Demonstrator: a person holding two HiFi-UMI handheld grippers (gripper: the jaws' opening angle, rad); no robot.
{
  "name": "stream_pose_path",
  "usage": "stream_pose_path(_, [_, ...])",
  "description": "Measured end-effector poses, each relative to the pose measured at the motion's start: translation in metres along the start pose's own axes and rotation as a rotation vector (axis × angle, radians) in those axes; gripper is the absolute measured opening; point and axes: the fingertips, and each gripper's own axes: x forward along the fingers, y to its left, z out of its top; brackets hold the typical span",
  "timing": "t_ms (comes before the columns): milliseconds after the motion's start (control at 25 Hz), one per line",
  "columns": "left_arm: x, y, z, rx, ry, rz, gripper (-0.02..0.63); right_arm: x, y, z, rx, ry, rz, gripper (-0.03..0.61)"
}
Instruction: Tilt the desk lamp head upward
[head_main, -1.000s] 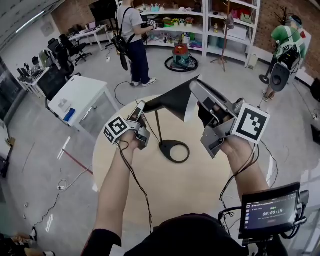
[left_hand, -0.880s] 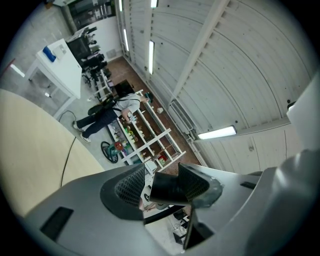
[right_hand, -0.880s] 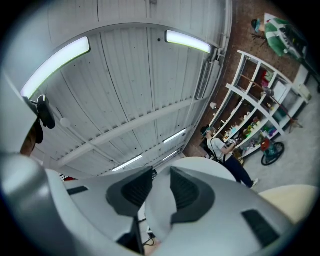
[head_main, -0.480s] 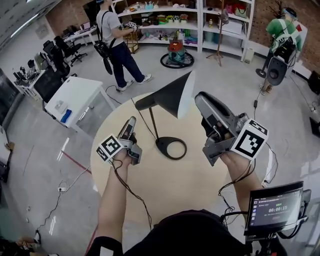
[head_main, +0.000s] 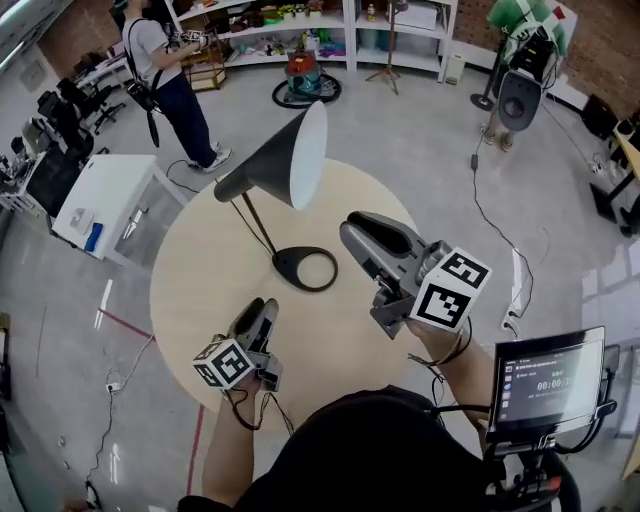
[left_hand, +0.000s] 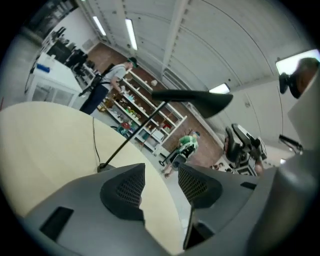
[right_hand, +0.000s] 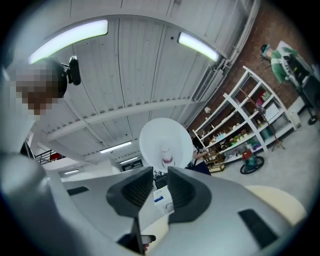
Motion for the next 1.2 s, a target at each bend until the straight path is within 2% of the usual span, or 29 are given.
stream_pose_path(80, [-0.005, -0.019, -0.021, 0.091, 0.051, -0.007, 0.215, -0.005, -0.002, -0.024, 0.018, 0.044, -0.009, 0.094])
stream_pose_path(160, [-0.012, -0.036, -0.041, 0.124, 0.089, -0.026, 0.215, -0.015, -0.006, -0.045, 0.033, 0.086, -0.031, 0.094])
stream_pose_path(520, [-0.033, -0.079, -0.095, 0.092, 0.177, -0.045, 0.215, -0.078, -0.003, -0.11, 0.039, 0.217, -0.124, 0.094])
stream_pose_path(720, [-0.032, -0.081, -0.1, 0.139, 0.215, -0.047, 0.215, -0.089, 0.001, -0.143, 0.069, 0.265, -0.136, 0.094])
stream_pose_path(880, [-0.031, -0.074, -0.097, 0.142, 0.211, -0.043, 0.215, -0.088, 0.003, -0.163, 0.083, 0.301, -0.126, 0.094])
stream_pose_path(1200, [-0.031, -0.072, -0.097, 0.136, 0.207, -0.043, 0.215, -0.081, 0.012, -0.167, 0.066, 0.315, -0.107, 0.094])
